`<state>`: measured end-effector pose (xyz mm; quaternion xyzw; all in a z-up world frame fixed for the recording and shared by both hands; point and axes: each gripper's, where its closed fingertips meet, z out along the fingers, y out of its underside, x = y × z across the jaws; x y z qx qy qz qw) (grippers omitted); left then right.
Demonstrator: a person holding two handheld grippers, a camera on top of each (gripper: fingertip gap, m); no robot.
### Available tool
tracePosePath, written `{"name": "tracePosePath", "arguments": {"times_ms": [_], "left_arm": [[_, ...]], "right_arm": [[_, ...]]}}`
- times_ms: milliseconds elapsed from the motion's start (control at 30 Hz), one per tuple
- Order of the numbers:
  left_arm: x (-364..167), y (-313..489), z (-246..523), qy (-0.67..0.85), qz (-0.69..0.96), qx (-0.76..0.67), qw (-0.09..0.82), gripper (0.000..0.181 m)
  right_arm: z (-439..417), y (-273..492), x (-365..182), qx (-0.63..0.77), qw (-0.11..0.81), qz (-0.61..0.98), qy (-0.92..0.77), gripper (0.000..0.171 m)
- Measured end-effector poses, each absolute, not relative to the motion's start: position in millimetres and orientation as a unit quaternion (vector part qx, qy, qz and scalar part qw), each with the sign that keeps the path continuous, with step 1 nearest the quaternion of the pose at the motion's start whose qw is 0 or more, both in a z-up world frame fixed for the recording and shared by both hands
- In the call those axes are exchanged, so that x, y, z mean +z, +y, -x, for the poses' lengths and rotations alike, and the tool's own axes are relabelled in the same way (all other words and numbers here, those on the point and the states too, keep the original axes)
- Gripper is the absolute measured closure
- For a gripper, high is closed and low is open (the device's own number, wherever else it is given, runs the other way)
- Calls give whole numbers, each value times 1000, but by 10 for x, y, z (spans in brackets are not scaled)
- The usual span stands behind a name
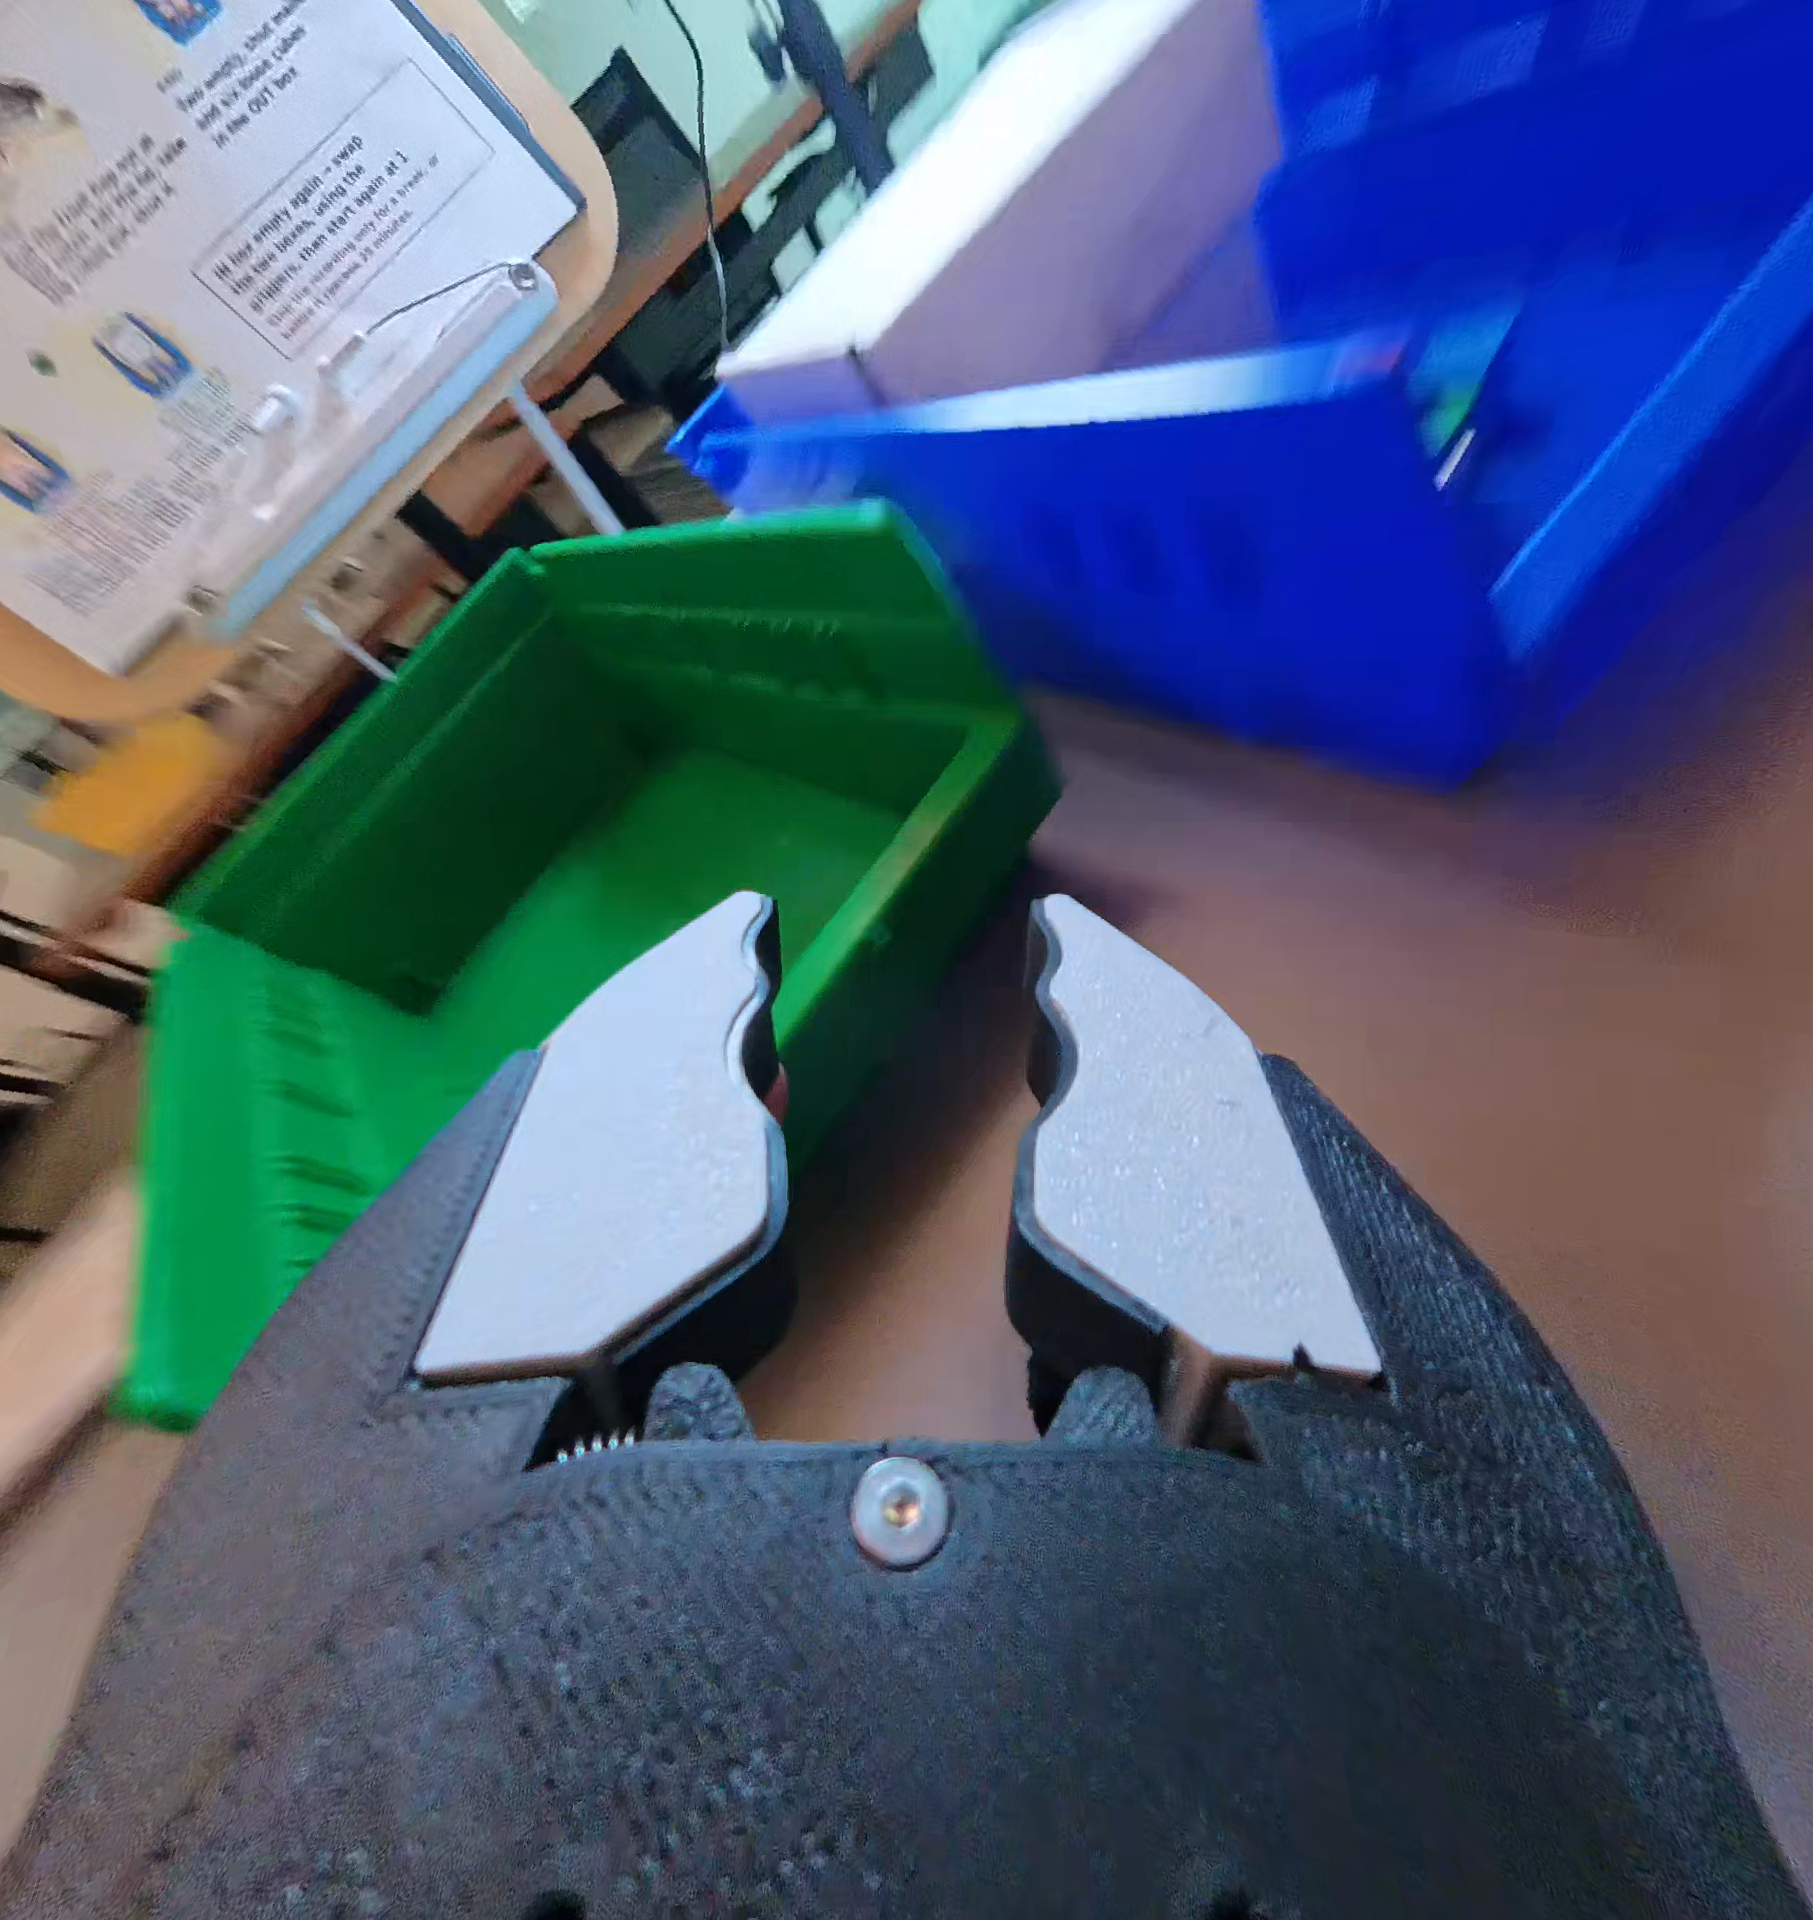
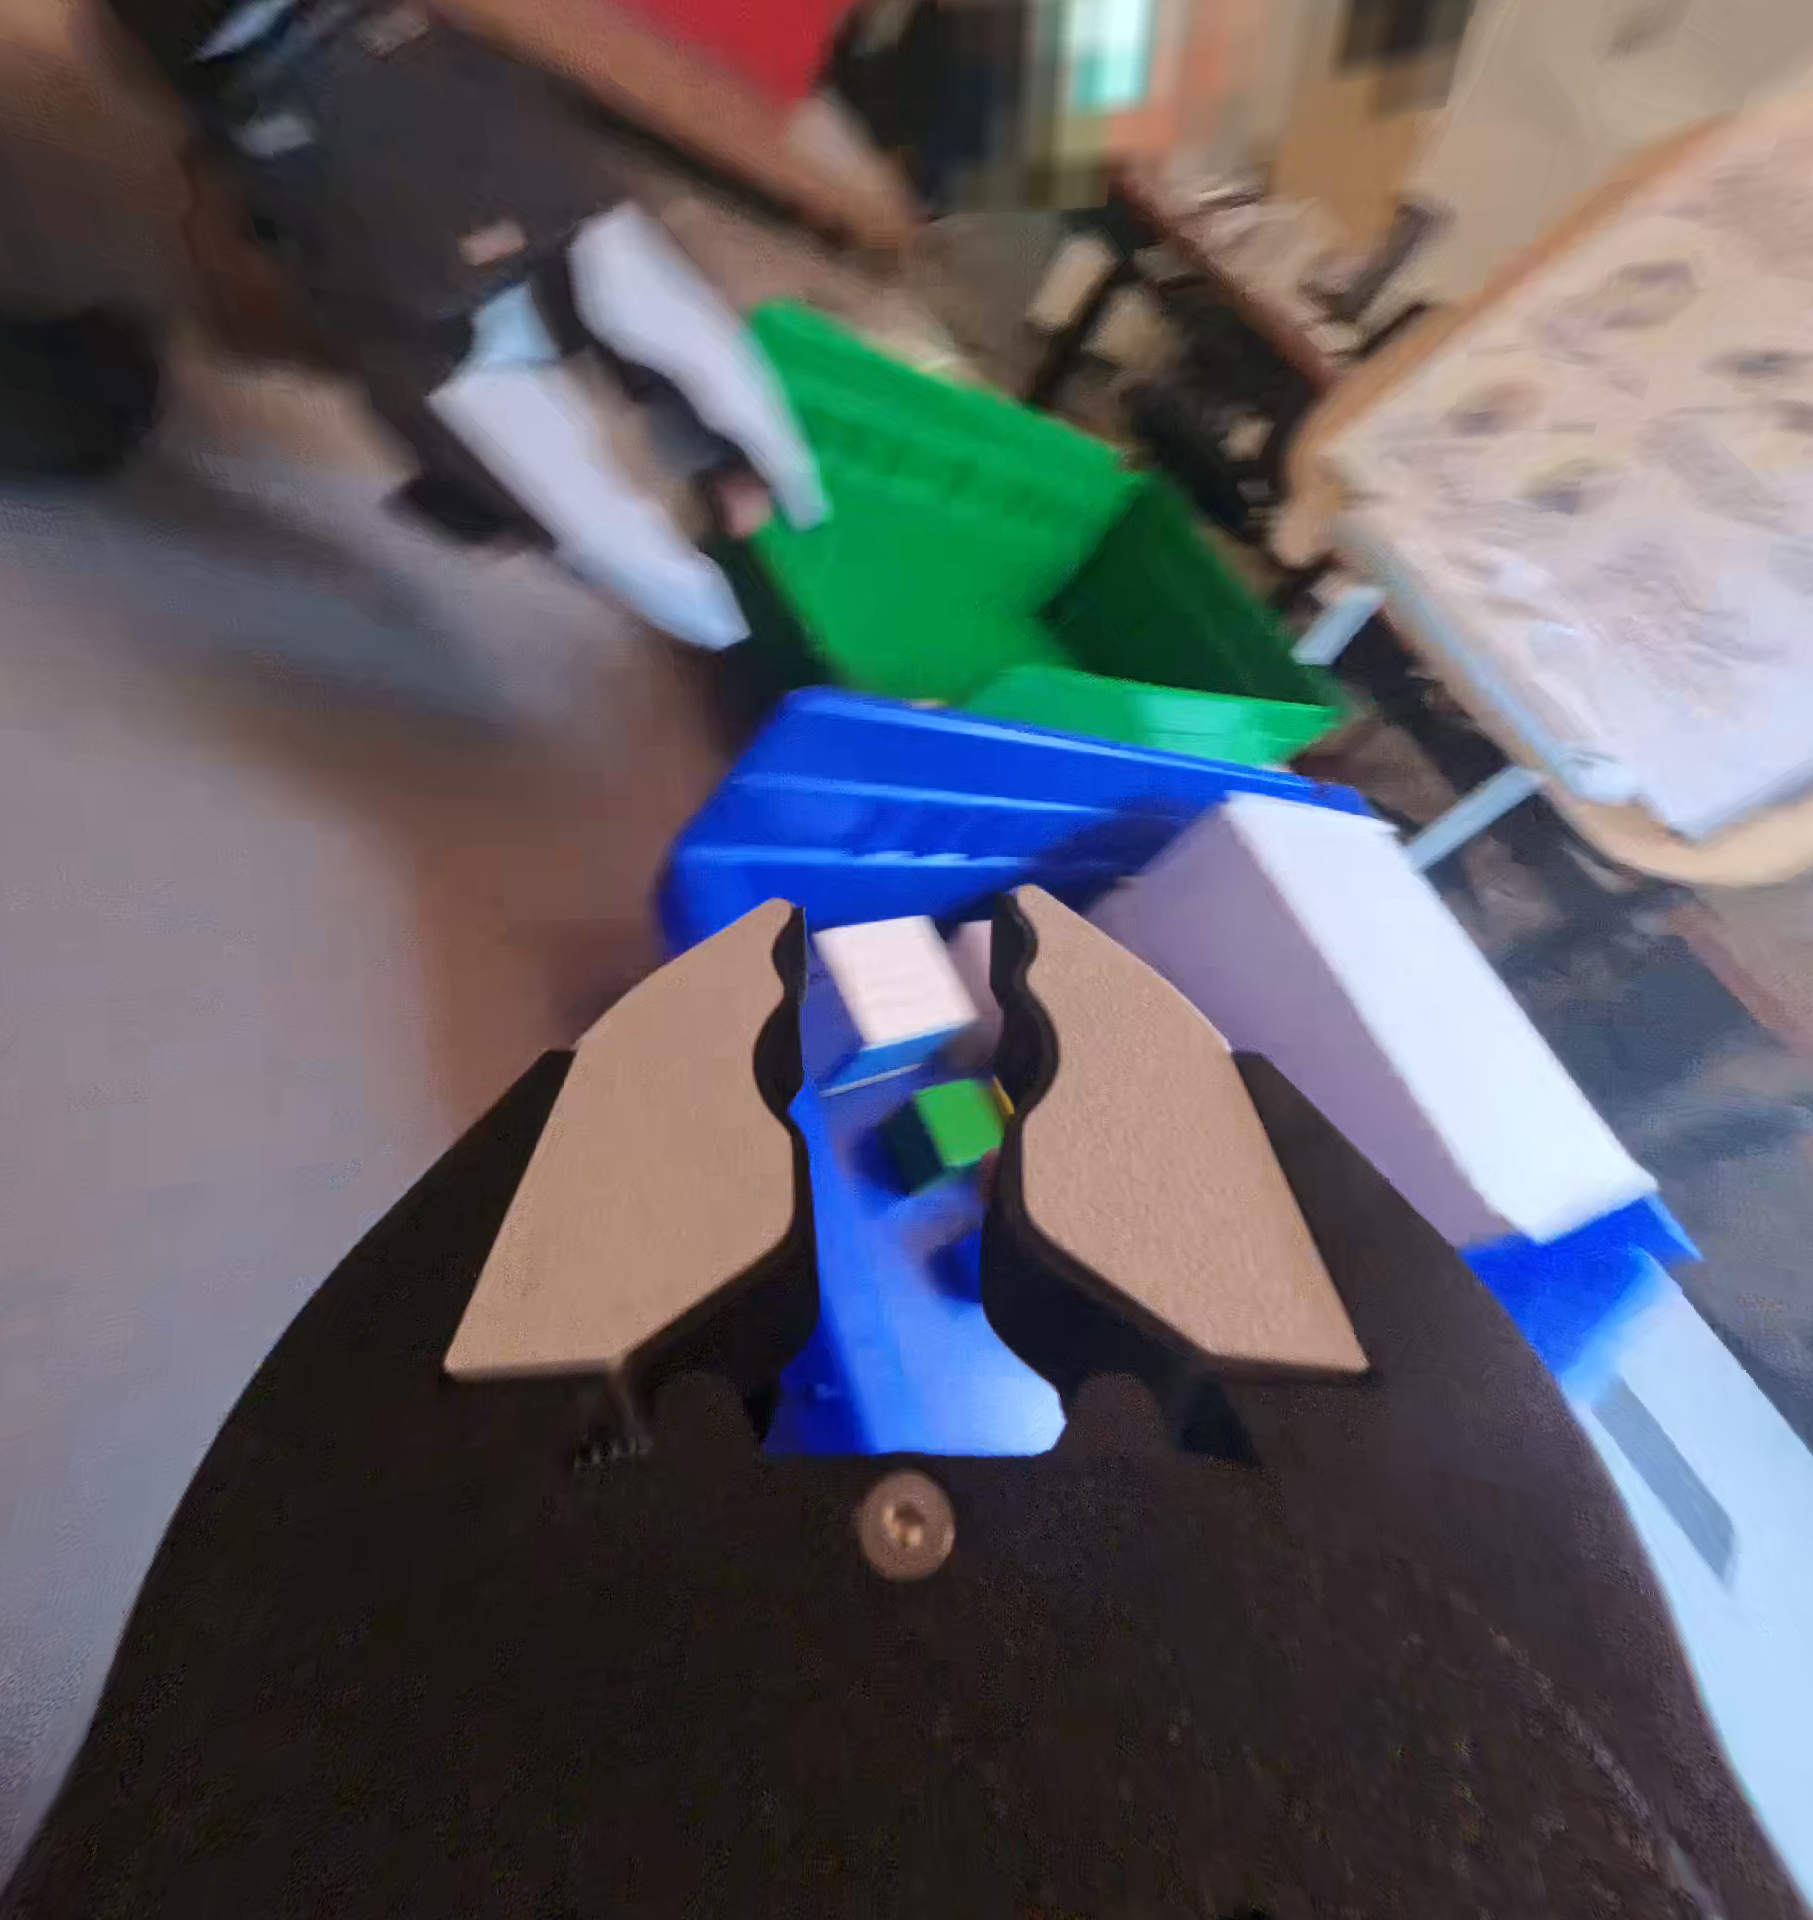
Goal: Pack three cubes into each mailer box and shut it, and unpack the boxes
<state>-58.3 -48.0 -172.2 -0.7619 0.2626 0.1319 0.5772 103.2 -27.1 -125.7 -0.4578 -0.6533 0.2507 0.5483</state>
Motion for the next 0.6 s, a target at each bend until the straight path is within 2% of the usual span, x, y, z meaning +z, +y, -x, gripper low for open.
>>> {"name": "tracePosePath", "arguments": {"times_ms": [67, 133, 233, 300, 367, 433, 500, 600], "left_arm": [[-1630, -508, 259, 188, 778, 13, 599, 137], [-1591, -494, 0, 148, 781, -46, 605, 132], [-1577, -396, -181, 113, 782, -54, 611, 129], [-1641, -322, -283, 83, 792, -71, 601, 127], [-1723, -230, -347, 61, 801, -62, 592, 129], [-1815, -120, -374, 54, 806, -30, 588, 146], [-1844, -40, -367, 46, 811, 6, 583, 156], [-1824, -12, -399, 34, 812, 6, 582, 164]], "right_arm": [[-1244, 167, -962, 220, 619, 517, -548, 130], [-1557, 585, -918, 164, 645, 586, -462, 121], [-1880, 838, -1150, 140, 608, 676, -391, 106], [-2013, 853, -1356, 134, 573, 719, -368, 105], [-2004, 761, -1618, 162, 520, 752, -372, 113], [-1928, 673, -1858, 197, 473, 772, -377, 131], [-1937, 713, -1845, 191, 480, 774, -366, 145], [-2014, 757, -1794, 157, 502, 768, -366, 151]]}}
